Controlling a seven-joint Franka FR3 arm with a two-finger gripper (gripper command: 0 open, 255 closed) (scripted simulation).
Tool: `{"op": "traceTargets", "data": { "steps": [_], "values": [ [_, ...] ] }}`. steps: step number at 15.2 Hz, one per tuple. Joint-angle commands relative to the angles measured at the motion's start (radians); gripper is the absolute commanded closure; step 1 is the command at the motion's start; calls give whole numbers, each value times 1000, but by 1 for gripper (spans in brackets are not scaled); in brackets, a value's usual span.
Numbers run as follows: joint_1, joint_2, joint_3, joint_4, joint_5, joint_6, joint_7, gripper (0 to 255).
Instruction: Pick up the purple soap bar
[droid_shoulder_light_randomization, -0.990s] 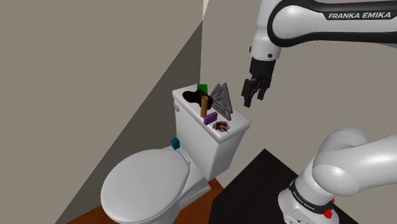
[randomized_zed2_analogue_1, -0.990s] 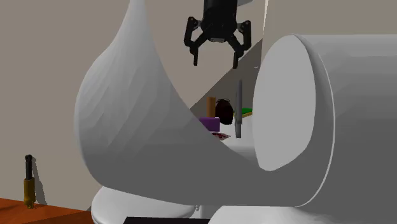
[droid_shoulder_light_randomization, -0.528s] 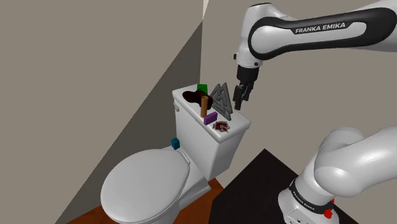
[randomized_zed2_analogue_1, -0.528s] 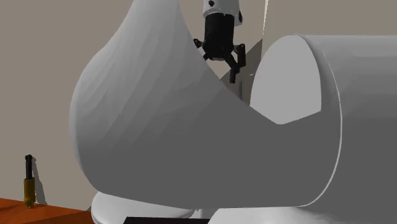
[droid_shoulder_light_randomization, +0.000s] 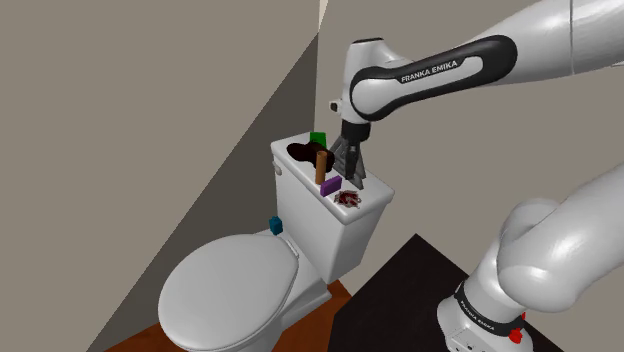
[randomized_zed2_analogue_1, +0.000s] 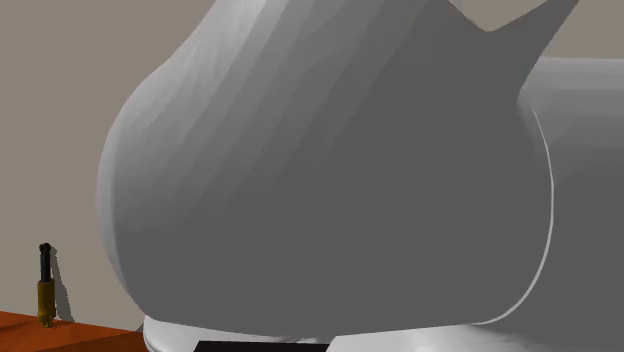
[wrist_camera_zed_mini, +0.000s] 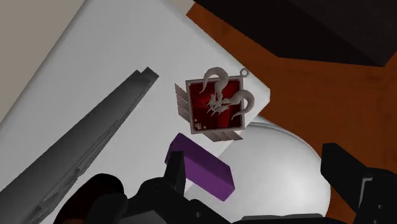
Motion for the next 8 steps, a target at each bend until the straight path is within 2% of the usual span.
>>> {"op": "traceTargets", "data": {
  "steps": [1,6,8],
  "values": [
    [21,76,-3,30,-4,61,-83,0],
    [62,245,6,106,-8,186,-273,0],
    [65,271,9,109,-8,213,-295,0]
  ]
}}
